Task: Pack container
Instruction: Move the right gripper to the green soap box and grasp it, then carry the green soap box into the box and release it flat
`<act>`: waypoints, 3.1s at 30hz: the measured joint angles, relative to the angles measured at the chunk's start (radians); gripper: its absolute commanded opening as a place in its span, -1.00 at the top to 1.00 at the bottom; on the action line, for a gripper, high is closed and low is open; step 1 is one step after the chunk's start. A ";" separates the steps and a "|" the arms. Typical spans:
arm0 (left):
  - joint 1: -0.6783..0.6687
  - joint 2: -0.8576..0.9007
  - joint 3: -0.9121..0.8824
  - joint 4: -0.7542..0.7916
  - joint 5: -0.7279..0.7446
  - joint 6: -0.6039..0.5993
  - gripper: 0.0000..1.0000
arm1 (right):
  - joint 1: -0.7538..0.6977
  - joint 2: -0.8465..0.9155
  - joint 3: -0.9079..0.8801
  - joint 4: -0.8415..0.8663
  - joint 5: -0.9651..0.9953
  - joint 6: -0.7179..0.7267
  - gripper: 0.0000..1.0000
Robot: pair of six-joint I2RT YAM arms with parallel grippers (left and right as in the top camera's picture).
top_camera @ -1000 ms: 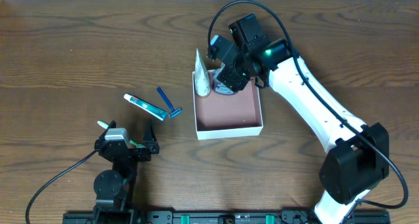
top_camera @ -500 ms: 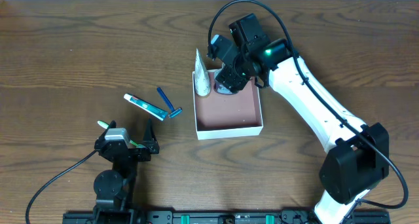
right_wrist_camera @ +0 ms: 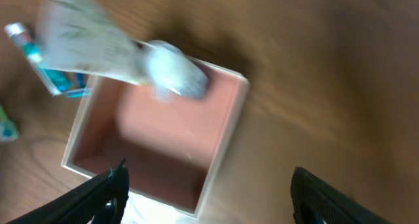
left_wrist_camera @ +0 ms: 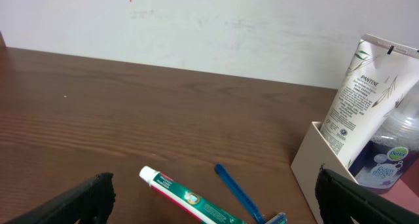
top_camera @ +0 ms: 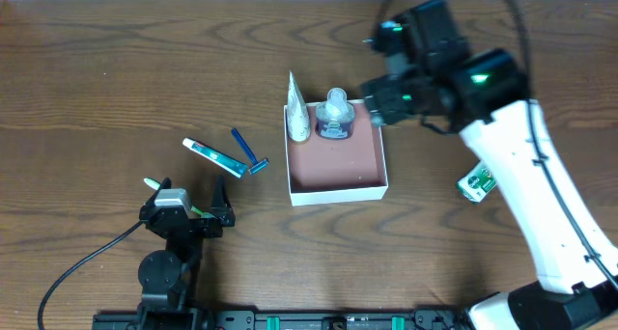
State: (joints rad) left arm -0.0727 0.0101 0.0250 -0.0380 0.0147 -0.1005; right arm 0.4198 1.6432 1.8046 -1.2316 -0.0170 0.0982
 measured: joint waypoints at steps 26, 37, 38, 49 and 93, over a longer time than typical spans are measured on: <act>0.000 0.000 0.000 0.000 0.000 0.000 -0.96 | -0.235 0.019 -0.524 0.064 0.175 0.505 -0.61; 0.000 0.000 0.000 0.000 0.000 0.000 -0.96 | -0.457 0.019 -0.827 0.313 0.171 0.615 -0.64; 0.000 0.000 0.000 0.000 0.000 0.000 -0.96 | -0.478 0.019 -0.842 0.327 0.162 0.615 -0.64; 0.000 0.000 0.000 0.000 0.000 0.000 -0.96 | -0.569 0.019 -0.937 0.542 0.117 0.613 -0.62; 0.000 0.000 0.000 0.000 0.000 0.000 -0.96 | -0.570 -0.179 -0.784 0.661 -0.508 0.157 0.19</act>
State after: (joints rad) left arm -0.0727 0.0101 0.0250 -0.0380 0.0151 -0.1005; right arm -0.1497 1.4639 1.0206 -0.5705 -0.5251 0.2554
